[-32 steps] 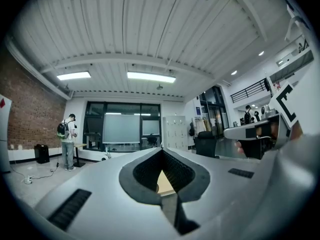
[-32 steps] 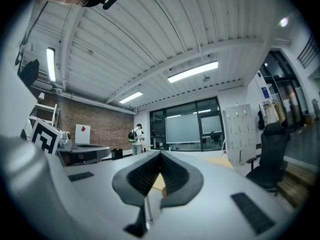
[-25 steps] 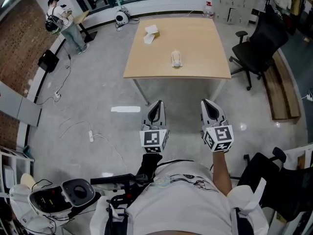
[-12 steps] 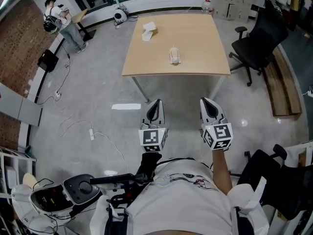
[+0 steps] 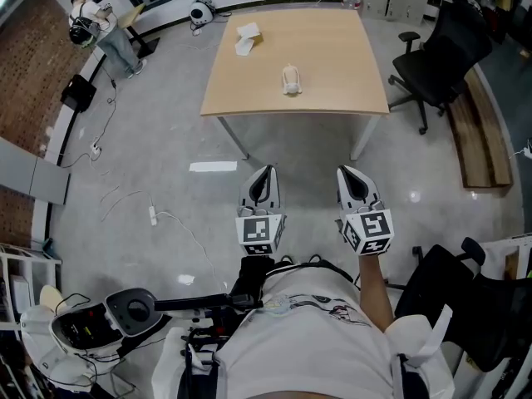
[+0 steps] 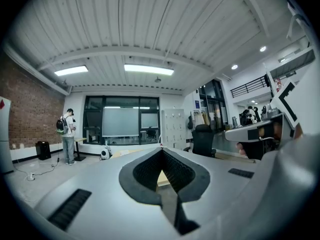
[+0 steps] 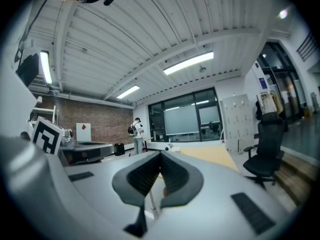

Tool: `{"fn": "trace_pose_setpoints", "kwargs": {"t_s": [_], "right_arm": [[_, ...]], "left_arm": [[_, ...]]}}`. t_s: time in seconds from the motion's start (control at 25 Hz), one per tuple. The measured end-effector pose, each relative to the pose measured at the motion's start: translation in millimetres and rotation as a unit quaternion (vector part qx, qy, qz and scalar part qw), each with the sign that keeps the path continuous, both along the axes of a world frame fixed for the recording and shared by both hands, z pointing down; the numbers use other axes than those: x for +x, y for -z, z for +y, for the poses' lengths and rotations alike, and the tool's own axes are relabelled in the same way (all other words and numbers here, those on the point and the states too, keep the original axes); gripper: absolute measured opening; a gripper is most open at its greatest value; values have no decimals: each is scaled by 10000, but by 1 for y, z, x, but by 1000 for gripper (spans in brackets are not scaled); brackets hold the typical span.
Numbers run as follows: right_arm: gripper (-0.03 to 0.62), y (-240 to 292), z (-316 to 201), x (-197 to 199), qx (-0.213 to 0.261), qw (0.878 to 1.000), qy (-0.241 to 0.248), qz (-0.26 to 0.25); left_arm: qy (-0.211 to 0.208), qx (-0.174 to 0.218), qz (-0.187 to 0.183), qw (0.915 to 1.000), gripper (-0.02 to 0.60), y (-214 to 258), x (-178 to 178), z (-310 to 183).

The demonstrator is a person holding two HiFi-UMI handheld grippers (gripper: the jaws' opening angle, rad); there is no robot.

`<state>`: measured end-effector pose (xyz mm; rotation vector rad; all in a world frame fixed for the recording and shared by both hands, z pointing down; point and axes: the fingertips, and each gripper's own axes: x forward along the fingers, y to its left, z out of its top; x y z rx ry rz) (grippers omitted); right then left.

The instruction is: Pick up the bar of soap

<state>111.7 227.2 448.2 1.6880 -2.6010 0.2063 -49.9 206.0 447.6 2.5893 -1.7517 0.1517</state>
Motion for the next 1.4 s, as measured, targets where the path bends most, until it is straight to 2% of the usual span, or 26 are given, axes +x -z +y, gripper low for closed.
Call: {"fn": "trace_pose_setpoints", "kwargs": {"t_s": [0.36, 0.64, 0.96, 1.4], "right_arm": [[4, -20, 6, 8, -276, 9994, 208, -67], [4, -28, -15, 4, -331, 9990, 286, -81], [3, -21, -64, -4, -231, 9994, 254, -24], [3, -12, -170, -23, -195, 9998, 103, -21]], "left_arm": [[110, -142, -36, 9998, 2, -26, 14, 12], [110, -218, -30, 9997, 2, -37, 19, -4], [-47, -93, 70, 9999, 2, -28, 19, -59], [-276, -70, 62, 9996, 2, -21, 2, -166]]}}
